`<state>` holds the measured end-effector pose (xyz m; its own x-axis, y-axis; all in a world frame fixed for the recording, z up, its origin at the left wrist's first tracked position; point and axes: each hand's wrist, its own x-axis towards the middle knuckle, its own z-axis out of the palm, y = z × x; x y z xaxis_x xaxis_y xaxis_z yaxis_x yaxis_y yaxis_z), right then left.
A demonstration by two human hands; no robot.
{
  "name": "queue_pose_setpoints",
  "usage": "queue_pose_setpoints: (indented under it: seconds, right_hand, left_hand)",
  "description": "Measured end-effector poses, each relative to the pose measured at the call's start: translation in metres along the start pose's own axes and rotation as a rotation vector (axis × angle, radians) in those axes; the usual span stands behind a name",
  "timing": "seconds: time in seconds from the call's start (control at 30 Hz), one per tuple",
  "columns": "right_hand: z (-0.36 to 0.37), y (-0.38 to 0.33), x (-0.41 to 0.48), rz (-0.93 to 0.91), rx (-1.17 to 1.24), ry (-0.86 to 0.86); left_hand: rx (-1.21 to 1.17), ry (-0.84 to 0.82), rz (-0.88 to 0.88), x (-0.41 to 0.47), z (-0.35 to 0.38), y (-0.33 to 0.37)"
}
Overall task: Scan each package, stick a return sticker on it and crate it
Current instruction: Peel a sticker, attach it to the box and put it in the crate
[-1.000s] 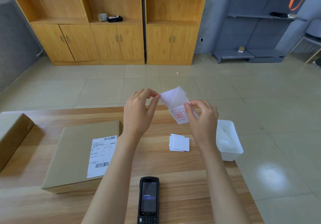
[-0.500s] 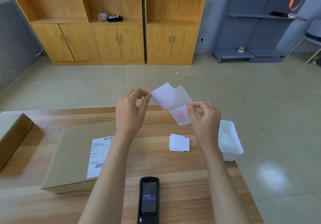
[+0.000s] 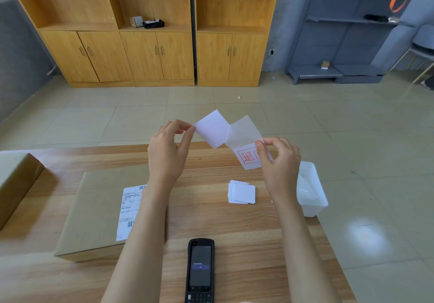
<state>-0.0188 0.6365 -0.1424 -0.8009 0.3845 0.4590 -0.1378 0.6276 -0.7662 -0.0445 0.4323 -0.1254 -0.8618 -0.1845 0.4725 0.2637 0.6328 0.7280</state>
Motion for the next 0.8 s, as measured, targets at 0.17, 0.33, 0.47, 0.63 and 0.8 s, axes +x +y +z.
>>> queue_pose_setpoints:
  seconds: [0.17,0.33,0.47,0.63,0.8]
  right_hand:
    - [-0.001,0.003,0.0,-0.001,-0.009,0.004]
    - [-0.001,0.006,0.001,0.015,-0.001,0.007]
    - [-0.001,0.009,0.001,0.025,0.001,0.008]
    - [-0.002,0.011,0.002,0.038,0.007,0.013]
    - [-0.003,0.013,0.002,0.043,0.01,0.02]
  left_hand:
    - [0.009,0.012,-0.011,0.0,-0.002,-0.003]
    - [0.003,0.012,-0.028,0.002,-0.004,-0.008]
    - [0.003,0.02,-0.036,0.002,-0.006,-0.011]
    - [0.005,0.024,-0.056,0.002,-0.007,-0.014]
    - [0.001,0.036,-0.076,0.002,-0.01,-0.018]
